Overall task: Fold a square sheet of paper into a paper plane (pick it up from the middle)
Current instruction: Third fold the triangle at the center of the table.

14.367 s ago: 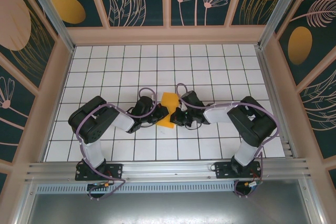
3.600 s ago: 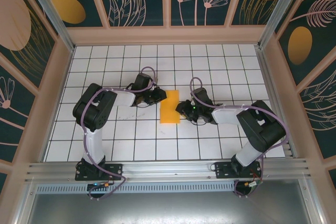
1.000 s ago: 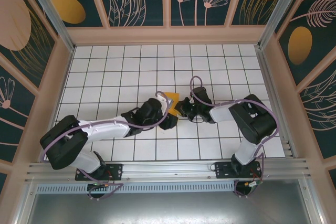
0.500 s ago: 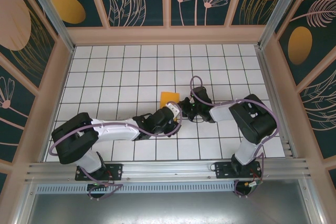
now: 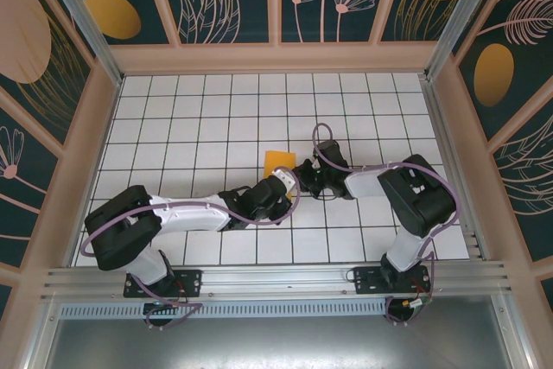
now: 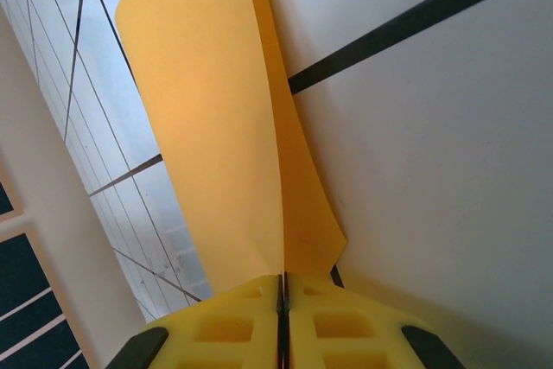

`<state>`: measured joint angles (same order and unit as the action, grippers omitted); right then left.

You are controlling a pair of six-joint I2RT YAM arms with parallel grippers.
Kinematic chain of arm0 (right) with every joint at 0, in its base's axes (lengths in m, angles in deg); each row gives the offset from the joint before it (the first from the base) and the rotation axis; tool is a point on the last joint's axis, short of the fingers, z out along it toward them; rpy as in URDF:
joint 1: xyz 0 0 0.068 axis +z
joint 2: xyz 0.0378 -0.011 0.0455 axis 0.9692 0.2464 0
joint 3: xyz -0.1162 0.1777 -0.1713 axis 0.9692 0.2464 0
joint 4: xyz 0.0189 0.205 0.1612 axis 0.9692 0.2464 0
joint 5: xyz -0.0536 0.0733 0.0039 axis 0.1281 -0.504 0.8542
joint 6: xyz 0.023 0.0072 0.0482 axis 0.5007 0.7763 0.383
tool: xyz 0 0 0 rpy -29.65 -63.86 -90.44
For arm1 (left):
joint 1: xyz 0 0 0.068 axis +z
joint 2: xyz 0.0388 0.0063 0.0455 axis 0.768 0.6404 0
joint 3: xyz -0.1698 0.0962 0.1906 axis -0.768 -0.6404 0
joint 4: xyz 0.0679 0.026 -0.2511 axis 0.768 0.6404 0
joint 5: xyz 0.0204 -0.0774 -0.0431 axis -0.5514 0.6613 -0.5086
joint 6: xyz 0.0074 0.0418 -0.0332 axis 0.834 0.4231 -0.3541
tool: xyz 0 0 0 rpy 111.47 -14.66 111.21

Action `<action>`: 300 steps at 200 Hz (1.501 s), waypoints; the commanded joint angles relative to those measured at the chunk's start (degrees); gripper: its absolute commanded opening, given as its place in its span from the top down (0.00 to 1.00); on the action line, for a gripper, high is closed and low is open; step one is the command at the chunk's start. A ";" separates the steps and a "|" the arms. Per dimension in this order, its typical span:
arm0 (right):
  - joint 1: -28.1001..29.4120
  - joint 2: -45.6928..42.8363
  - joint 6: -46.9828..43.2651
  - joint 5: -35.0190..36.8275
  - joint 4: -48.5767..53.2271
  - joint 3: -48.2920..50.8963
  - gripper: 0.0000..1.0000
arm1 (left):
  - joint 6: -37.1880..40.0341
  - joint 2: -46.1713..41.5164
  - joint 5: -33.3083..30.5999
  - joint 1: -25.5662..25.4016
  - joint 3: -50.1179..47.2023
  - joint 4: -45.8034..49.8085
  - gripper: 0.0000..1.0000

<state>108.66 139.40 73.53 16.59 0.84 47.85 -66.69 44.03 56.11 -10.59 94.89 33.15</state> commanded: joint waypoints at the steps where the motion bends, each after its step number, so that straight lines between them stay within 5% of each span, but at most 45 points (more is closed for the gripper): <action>1: -0.50 0.04 -2.07 -0.70 2.36 -1.51 0.88 | -0.15 -1.99 -2.17 -0.40 0.37 0.55 1.00; 31: -0.63 -0.24 -2.28 -1.21 1.89 -1.68 0.89 | -0.16 -3.84 -0.56 -0.40 -0.01 -0.30 1.00; 42: -0.67 -0.07 -2.05 -1.63 1.38 -1.64 0.89 | 0.26 -5.01 1.18 -0.40 -0.88 -1.13 0.76; 62: -0.68 -0.02 -1.95 -1.65 1.34 -1.77 0.89 | 1.26 -4.48 5.00 -0.40 -1.36 -1.94 0.52; 130: -0.94 0.37 -2.11 -1.85 1.27 -1.46 0.88 | 3.53 3.37 -2.06 -1.27 2.21 -0.14 0.39; 152: -1.02 0.38 -2.22 -1.92 1.23 -1.33 0.88 | 3.47 3.72 -3.95 -1.37 2.43 0.27 0.47; 184: -1.24 0.25 -2.63 -1.88 1.88 -1.34 0.89 | 3.28 1.06 -5.73 -1.34 1.47 -0.65 0.79; 219: -1.24 0.44 -3.57 -2.20 2.91 -1.86 0.88 | 3.38 -0.07 -6.05 -1.36 1.34 -0.66 1.00; 275: -1.28 -2.44 -6.10 -1.49 6.57 -2.46 0.82 | 2.34 -1.35 -3.53 -0.91 1.07 -1.35 1.00; 300: -3.13 -7.68 -10.35 0.48 11.62 -3.07 0.67 | 0.06 -2.18 2.89 1.47 -0.04 -2.72 1.00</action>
<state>107.66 137.54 67.89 15.83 6.98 46.69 -64.17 44.21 53.49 -11.16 95.92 32.73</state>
